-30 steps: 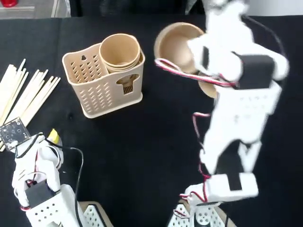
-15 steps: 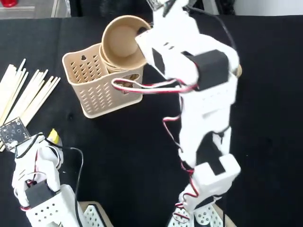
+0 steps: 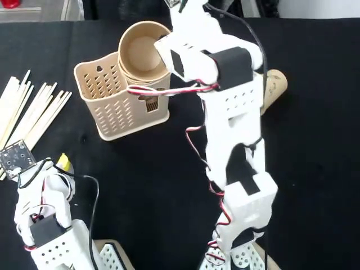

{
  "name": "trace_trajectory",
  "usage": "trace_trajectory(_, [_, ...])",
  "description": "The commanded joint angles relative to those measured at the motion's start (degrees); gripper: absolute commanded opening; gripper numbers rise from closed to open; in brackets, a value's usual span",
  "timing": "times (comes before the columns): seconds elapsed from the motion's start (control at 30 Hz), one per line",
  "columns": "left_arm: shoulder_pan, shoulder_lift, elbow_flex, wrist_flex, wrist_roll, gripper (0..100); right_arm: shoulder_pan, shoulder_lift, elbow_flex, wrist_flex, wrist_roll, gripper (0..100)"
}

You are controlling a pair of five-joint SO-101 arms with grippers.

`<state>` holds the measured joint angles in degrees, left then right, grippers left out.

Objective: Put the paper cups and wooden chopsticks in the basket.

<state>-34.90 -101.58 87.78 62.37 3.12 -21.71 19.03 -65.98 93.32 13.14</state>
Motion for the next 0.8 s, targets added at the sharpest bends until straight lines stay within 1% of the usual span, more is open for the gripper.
trace_trajectory(0.0, [0.66, -0.44, -0.22, -1.14, -0.35, 23, -0.88, 0.92, -1.63, -1.49, -0.09, 1.4])
trace_trajectory(0.17, [0.66, -0.44, -0.22, -1.14, -0.35, 23, -0.88, 3.82, -1.63, -3.52, 0.00, 1.7])
trace_trajectory(0.2, [0.66, -0.44, -0.22, -1.14, -0.35, 23, -0.88, 4.26, -1.63, -3.87, -0.09, 3.0])
trace_trajectory(0.3, [0.66, -0.44, -0.22, -1.14, -0.35, 23, -0.97, 4.70, -1.63, -4.04, -0.79, 12.4])
trace_trajectory(0.37, [0.66, -0.44, -0.22, -1.14, -0.35, 23, -0.97, 4.70, -1.63, -4.48, -4.04, 19.5])
trace_trajectory(0.43, [0.66, -0.44, -0.22, -1.14, -0.35, 23, -0.88, 4.53, -1.63, -5.36, -4.75, 24.2])
trace_trajectory(0.53, [0.66, -0.44, -0.13, -1.14, -0.35, 23, -1.58, 4.53, -3.12, -5.71, -3.34, 24.4])
trace_trajectory(0.67, [0.66, -0.44, -0.13, -1.14, -0.35, 23, -1.76, 4.35, -8.22, -4.04, -3.34, 24.4])
trace_trajectory(0.77, [0.66, -0.44, -0.13, -1.14, -0.35, 23, 1.05, 3.30, -13.67, 0.62, -2.29, 24.3])
